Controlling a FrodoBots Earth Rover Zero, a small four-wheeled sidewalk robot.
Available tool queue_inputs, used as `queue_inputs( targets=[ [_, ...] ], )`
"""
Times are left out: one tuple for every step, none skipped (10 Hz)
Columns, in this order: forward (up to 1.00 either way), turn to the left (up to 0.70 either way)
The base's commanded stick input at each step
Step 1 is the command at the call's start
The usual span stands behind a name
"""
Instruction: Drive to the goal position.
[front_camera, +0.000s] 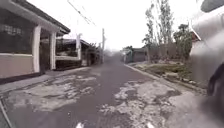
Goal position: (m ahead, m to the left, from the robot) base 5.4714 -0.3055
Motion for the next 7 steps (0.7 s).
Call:
queue_inputs(
  targets=[
    [1.0, 0.0],
    [1.0, 0.0],
    [1.0, 0.0],
    [1.0, 0.0],
    [1.0, 0.0],
    [1.0, 0.0],
    [1.0, 0.0]
  ],
)
